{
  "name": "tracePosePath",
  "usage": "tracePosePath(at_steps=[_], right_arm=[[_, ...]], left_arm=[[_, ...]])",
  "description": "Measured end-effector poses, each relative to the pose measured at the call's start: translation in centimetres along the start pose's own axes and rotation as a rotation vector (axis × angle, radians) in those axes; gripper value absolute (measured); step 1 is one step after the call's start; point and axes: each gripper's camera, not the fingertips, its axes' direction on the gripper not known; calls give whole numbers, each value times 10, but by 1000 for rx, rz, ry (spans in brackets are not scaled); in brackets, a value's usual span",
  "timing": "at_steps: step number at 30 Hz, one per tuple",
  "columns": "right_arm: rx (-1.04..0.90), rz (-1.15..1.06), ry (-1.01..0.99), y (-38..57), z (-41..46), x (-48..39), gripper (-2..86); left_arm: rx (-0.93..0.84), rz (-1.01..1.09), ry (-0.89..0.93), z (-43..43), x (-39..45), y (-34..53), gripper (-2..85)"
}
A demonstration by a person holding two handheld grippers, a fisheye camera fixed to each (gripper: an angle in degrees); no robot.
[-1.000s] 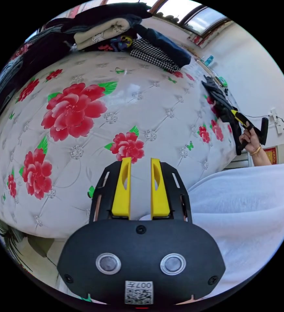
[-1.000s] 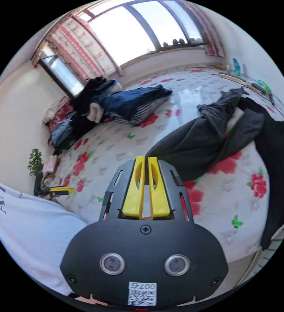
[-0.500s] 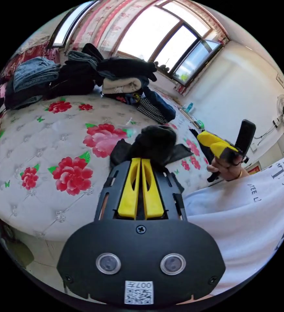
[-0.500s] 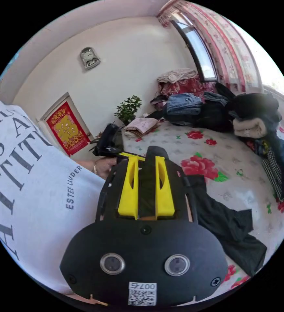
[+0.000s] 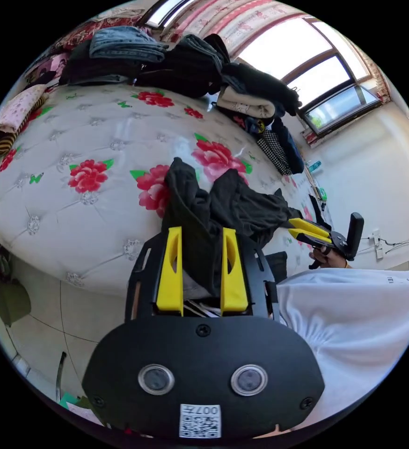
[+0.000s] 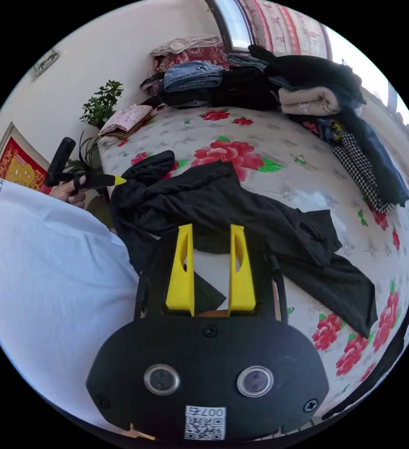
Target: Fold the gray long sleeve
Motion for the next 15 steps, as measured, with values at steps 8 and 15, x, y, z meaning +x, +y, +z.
tracePosePath(at_steps=[8, 15], right_arm=[[-151, -48, 81, -44, 36, -5, 50], [229, -139, -298, -74, -75, -36, 88]], left_arm=[[34, -8, 94, -20, -5, -27, 62], [154, 159, 238, -51, 63, -51, 53]])
